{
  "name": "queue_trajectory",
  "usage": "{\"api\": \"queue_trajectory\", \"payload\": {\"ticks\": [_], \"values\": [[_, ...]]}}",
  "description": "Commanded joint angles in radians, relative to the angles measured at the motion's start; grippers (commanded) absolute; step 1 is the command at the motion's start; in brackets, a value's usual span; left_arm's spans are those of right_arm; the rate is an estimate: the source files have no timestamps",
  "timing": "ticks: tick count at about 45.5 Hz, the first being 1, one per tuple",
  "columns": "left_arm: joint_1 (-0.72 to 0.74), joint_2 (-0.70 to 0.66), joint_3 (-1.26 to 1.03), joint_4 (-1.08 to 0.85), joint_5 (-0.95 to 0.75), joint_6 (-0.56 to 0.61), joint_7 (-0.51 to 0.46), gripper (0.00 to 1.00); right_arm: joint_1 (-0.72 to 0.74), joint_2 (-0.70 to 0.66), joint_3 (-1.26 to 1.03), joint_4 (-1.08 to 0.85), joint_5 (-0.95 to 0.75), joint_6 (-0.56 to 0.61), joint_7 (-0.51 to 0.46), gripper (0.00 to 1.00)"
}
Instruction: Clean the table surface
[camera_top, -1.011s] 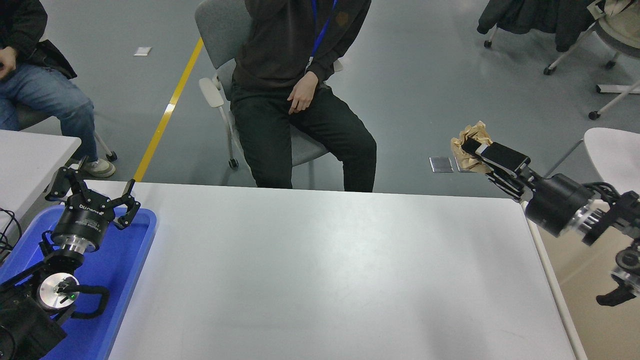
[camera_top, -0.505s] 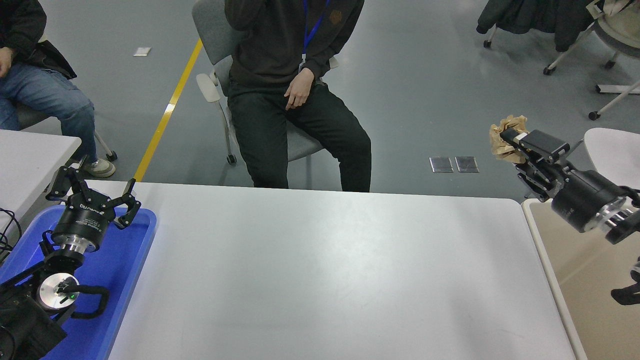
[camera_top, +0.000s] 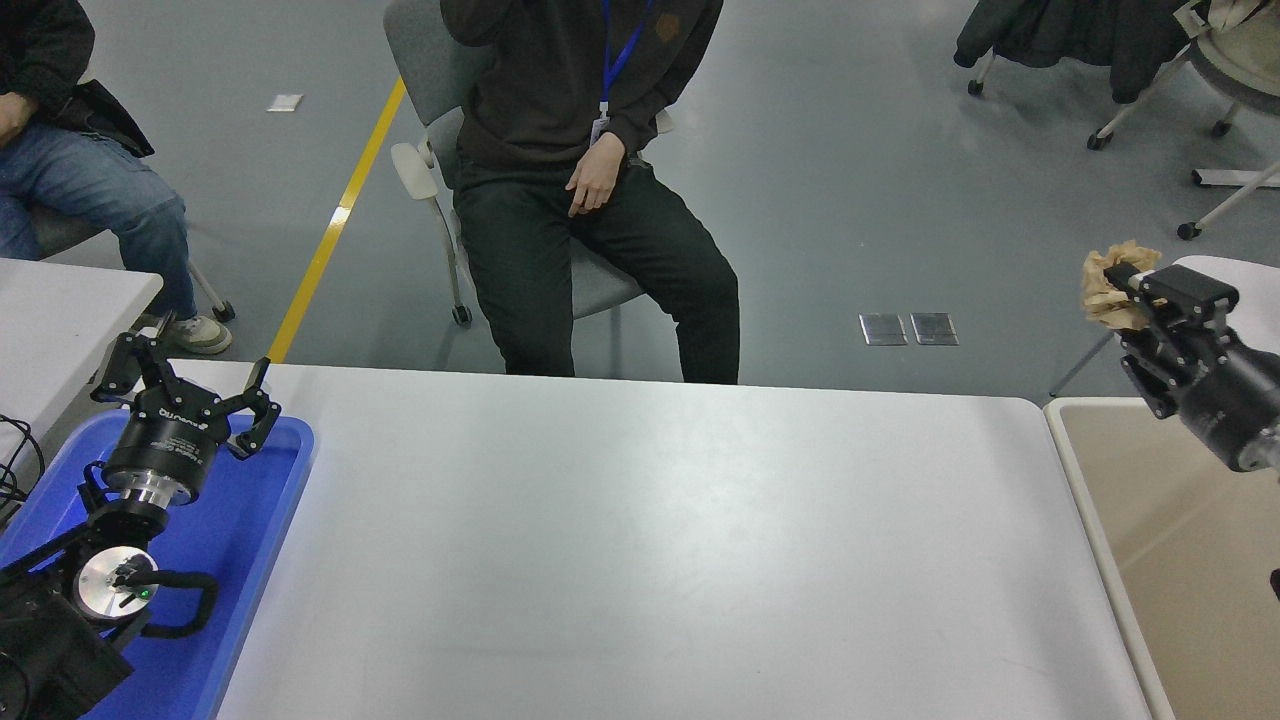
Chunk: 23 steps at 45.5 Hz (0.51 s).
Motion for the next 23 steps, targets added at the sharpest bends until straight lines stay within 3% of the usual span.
{"api": "queue_trajectory", "payload": {"ticks": [1,13,23], "values": [[0.0,0.0,0.0,0.0,0.0,0.0,0.0,1.0,-0.012,0.034,0.008,-0.196,0.108,0.111,0.003,0.0],[0.0,0.0,0.0,0.0,0.0,0.0,0.0,1.0,-0.023,0.075,0.028,-0.366,0.12,0.215,0.006,0.0],[0.0,0.0,0.0,0.0,0.0,0.0,0.0,1.0,-0.038,0.115,0.043,-0.564,0.177,0.375,0.022,0.0]]}}
